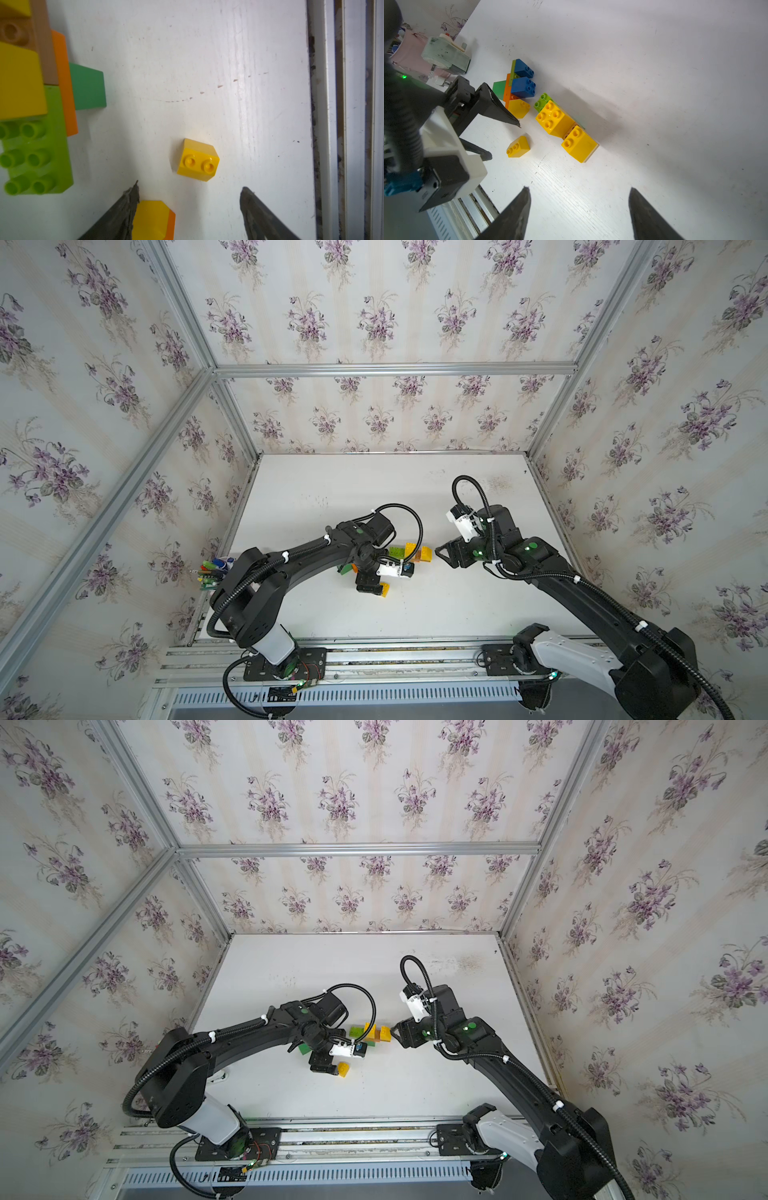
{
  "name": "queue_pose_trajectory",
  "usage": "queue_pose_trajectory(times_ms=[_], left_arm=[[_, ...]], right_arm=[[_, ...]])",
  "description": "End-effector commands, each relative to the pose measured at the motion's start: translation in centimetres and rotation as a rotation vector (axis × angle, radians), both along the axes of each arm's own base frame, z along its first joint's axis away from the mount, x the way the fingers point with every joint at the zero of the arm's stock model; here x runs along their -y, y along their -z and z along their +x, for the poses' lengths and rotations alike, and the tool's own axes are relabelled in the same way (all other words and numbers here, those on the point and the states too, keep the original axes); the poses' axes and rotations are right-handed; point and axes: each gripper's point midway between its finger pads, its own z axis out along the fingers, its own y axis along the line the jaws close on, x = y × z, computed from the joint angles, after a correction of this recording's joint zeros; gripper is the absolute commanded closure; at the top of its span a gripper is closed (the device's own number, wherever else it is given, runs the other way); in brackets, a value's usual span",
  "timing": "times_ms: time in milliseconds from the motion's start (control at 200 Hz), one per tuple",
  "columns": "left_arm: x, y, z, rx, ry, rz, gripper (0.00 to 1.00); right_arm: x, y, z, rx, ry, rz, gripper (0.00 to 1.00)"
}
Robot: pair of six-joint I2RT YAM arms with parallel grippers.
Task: Assemble a fork with lego
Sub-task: Pick up the lego brick from the center of the board.
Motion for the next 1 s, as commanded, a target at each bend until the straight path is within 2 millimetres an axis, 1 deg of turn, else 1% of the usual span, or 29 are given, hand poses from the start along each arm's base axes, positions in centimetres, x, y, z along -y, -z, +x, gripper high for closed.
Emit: queue_pose_trajectory(times_ms=[0,110,185,245,310,410,535,620,849,919,994], left_arm=[[0.4,0.3,-0.5,0.004,0.052,-0.020,0.20],[0.5,1.0,-0.5,0.003,0.067,-0.009,0.21],[0.8,1.2,-0.1,0.014,0.063,-0.006,0.22],[1.0,1.4,0.1,0.007,0.060,-0.001,0.26],[1.4,1.6,0.0,-0.011,0.060,-0.005,0.27],[1.4,2.2,-0.4,-0.031,0.068,0.006,0.30],[1.2,2.4,-0.7,-0.048,0.077,0.013,0.34],[1.3,2.4,-0.7,-0.048,0.069,0.012,0.34],[1.3,3.1,-0.7,-0.070,0.061,0.024,0.35],[1.3,3.2,-0.6,-0.063,0.055,0.024,0.36],[1.5,3.1,-0.4,-0.060,0.048,0.021,0.39]], right_arm=[[-0.4,-0.2,0.3,0.010,-0.010,0.022,0.26],[-0.7,0.1,0.3,-0.005,-0.022,0.025,0.25],[-0.8,0.4,0.3,-0.017,-0.026,0.026,0.25],[-0.9,0.5,0.3,-0.023,-0.031,0.027,0.24],[-0.9,0.7,0.2,-0.025,-0.034,0.023,0.24],[-0.8,0.8,0.2,-0.026,-0.031,0.019,0.24],[-0.7,1.0,0.2,-0.031,-0.026,0.017,0.24],[-0.6,1.1,0.3,-0.031,-0.021,0.015,0.24],[-0.4,1.4,0.4,-0.061,0.000,0.018,0.23],[-0.3,1.4,0.4,-0.069,0.005,0.021,0.23],[-0.4,1.4,0.3,-0.073,0.003,0.027,0.23]])
